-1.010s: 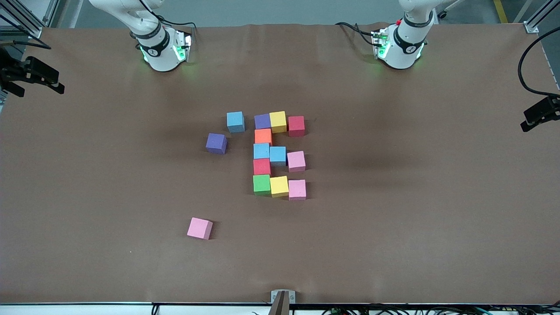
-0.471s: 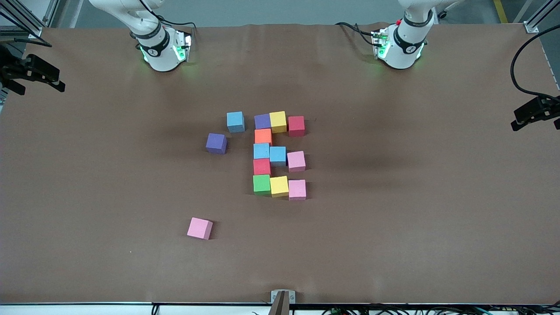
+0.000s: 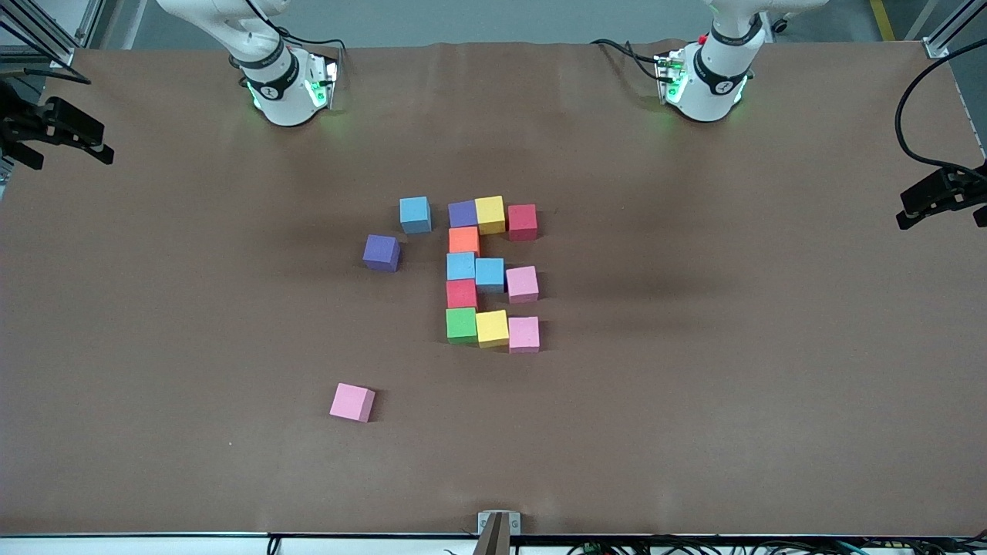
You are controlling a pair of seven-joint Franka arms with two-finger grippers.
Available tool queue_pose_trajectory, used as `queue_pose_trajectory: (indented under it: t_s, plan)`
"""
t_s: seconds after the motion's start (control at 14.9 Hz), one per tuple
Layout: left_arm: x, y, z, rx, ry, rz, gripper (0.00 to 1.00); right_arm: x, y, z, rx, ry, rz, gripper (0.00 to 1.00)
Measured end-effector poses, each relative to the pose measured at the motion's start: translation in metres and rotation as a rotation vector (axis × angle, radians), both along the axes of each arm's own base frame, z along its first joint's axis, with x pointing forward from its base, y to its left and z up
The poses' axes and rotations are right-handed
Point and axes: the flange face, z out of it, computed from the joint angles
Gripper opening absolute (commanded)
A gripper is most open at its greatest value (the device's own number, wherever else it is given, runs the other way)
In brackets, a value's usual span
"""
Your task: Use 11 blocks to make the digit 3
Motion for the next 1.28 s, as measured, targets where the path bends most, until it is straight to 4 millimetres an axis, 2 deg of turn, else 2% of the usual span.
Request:
queue_pose_trajectory:
  t_s: [0.47, 0.94, 1.28]
  plan:
    - [-0.001, 0.004, 0.004, 0.0, -0.007, 0.007, 1.0, 0.0, 0.001, 0.001, 0.0, -0.004, 0.003, 1.0]
    - [-0.017, 0.008, 0.012, -0.004, -0.009, 0.013, 1.0, 0.0, 0.002, 0.002, -0.004, -0.008, 0.012, 1.0]
    - [-0.02, 0.015, 0.014, -0.004, -0.013, 0.026, 1.0, 0.0, 0.002, 0.004, -0.004, -0.012, 0.014, 1.0]
